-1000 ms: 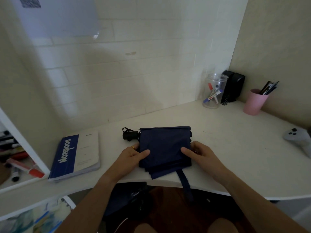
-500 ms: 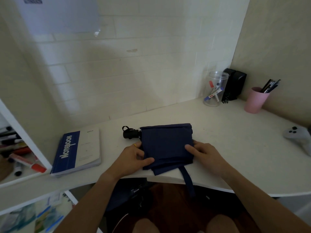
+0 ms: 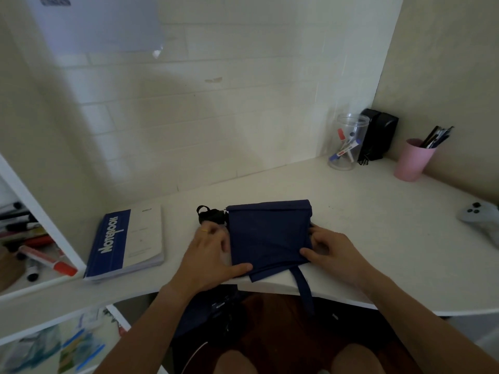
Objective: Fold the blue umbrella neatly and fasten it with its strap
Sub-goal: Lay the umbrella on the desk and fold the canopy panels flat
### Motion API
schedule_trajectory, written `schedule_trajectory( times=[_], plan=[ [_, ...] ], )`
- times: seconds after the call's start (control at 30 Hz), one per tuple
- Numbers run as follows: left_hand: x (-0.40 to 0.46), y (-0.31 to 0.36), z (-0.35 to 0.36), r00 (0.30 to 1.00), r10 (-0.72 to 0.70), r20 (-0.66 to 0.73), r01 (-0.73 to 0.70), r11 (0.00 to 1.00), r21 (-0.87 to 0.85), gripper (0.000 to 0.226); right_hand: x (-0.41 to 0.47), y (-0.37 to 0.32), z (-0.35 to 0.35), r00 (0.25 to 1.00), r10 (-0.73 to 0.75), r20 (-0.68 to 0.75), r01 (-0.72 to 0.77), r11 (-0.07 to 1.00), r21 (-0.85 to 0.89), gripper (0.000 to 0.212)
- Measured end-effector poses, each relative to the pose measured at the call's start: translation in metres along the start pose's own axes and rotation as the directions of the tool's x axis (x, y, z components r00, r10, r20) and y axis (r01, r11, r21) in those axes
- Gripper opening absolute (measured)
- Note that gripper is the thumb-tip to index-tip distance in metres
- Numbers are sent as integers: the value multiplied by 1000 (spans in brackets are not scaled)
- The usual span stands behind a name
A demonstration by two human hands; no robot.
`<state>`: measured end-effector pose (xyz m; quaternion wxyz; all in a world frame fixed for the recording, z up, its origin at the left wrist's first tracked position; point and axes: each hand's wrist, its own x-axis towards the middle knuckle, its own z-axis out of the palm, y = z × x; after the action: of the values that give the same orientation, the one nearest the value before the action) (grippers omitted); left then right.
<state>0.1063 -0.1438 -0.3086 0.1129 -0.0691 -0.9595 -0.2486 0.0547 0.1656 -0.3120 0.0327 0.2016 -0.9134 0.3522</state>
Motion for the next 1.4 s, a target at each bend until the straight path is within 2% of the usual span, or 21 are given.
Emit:
schedule_trajectory(
  times=[0.07,0.13,0.17,0.23,0.33,0.4,0.43,0.47,0.53,0.57,0.6,0.67,0.73,0.8,1.03,1.13,1.2,1.23,1.27,1.3,1.4],
  plan=[
    [0,12,-5,985,92,-144,-79,992,96,60,0,0,2,999,-28,-22,28,999,-24,36],
    [2,32,-4,944,258,-205,-246,966,84,45,1,1,4,998,-47,-32,46,998,-32,37],
    [5,39,0,922,346,-173,-331,937,113,39,2,3,5,998,-52,-33,51,998,-30,36],
    [11,47,15,899,437,-30,-418,877,238,45,2,4,4,998,-54,-24,53,998,-13,34],
    [11,39,29,924,316,217,-372,875,310,55,1,2,-2,1000,-20,17,19,999,48,37],
    [6,34,31,911,264,318,-361,882,303,57,1,-2,-8,997,42,72,-49,993,105,37],
    [4,33,30,903,258,342,-367,878,307,57,1,-5,-10,997,57,47,-61,995,84,30],
    [3,33,29,898,256,356,-374,873,314,57,0,-9,-13,997,44,-57,-43,999,22,19],
    [5,33,30,893,248,376,-379,865,329,57,-1,-25,-14,933,-122,-340,79,987,-139,15],
    [5,33,30,893,244,378,-376,866,330,57,0,-38,-12,886,-246,-392,182,964,-193,18],
    [5,32,30,894,241,379,-373,867,330,57,2,-52,-9,864,-353,-358,286,931,-227,21],
    [6,32,31,893,232,387,-372,863,341,57,8,-63,6,888,-448,-107,400,865,-303,34],
    [5,29,31,892,215,398,-361,869,339,58,11,-48,19,926,-339,164,377,835,-401,48],
    [5,26,29,885,184,428,-334,891,307,58,8,-21,21,933,-192,304,324,814,-482,57],
    [4,19,-3,864,89,496,-130,990,49,60,2,2,10,901,-68,429,309,794,-524,64],
    [13,30,-6,933,116,340,-196,958,210,49,3,0,8,903,-60,427,300,798,-522,63],
    [23,39,-5,960,228,162,-272,895,354,42,4,-5,5,901,-55,430,294,807,-513,64],
    [25,42,-2,949,296,107,-315,875,367,39,5,-8,4,896,-47,442,293,810,-508,65],
    [25,43,3,930,353,105,-366,863,349,41,5,-11,3,892,-41,451,292,813,-504,67],
    [22,43,7,907,387,164,-420,844,334,49,5,-14,1,885,-34,465,295,812,-503,69],
    [6,33,25,873,310,376,-434,846,309,58,11,-28,-14,871,12,492,270,824,-499,69]
  ],
)
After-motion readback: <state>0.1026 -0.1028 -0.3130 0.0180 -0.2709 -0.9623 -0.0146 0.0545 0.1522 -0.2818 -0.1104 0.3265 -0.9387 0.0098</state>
